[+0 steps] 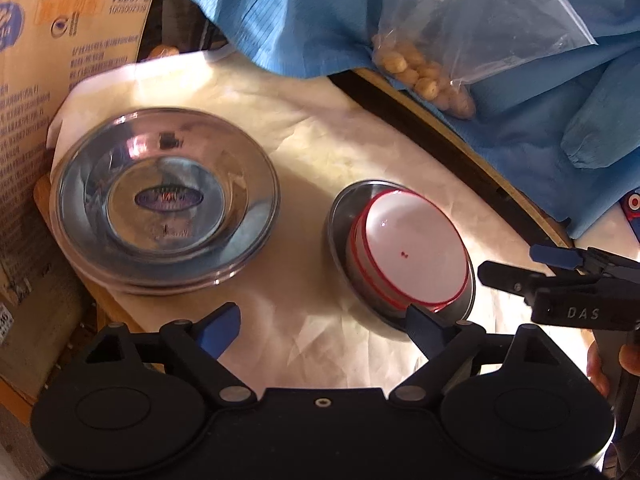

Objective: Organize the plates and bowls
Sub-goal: 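Move both grippers to the steel bowl holding the white bowls and close on its rim, then lift the steel bowl stack with both grippers and carry it toward the steel plates, then lower the steel bowl stack onto the steel plate stack with both grippers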

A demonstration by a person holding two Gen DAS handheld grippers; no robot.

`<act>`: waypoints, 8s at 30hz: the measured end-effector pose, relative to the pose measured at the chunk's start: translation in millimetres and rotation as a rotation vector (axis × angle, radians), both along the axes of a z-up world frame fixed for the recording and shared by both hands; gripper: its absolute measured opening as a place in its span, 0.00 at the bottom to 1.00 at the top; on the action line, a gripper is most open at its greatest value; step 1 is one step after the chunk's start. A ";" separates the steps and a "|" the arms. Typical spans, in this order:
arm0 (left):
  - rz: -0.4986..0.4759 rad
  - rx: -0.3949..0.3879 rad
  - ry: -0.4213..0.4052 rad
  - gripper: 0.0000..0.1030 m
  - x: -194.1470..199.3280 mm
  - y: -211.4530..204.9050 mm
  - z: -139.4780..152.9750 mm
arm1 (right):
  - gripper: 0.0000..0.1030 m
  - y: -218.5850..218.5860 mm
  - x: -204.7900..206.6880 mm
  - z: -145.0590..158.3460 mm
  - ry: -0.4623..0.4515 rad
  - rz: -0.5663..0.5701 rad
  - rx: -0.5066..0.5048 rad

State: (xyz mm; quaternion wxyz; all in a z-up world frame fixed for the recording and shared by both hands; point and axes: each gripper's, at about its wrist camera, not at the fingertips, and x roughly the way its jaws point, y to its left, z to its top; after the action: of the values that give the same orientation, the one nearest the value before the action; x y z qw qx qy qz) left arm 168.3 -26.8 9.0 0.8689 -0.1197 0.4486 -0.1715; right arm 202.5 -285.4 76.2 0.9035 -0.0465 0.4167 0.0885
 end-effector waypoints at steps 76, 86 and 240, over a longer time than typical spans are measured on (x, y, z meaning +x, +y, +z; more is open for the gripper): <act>0.027 -0.075 -0.123 0.22 -0.5 -8.7 -5.8 | 0.48 23.3 -0.4 -19.9 0.019 -0.057 0.129; 0.018 -0.071 -0.117 0.22 0.0 -9.2 -5.6 | 0.23 29.7 -2.5 -18.2 0.024 -0.028 0.167; 0.342 -0.097 -0.111 0.15 17.5 125.4 19.9 | 0.23 153.9 60.9 -4.3 0.016 0.204 0.247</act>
State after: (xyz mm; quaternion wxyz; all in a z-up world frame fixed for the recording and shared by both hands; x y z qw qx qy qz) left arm 185.7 98.6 28.9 0.9020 -0.2263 0.3643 -0.0490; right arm 263.3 -131.5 71.9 0.8853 0.0236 0.4030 0.2308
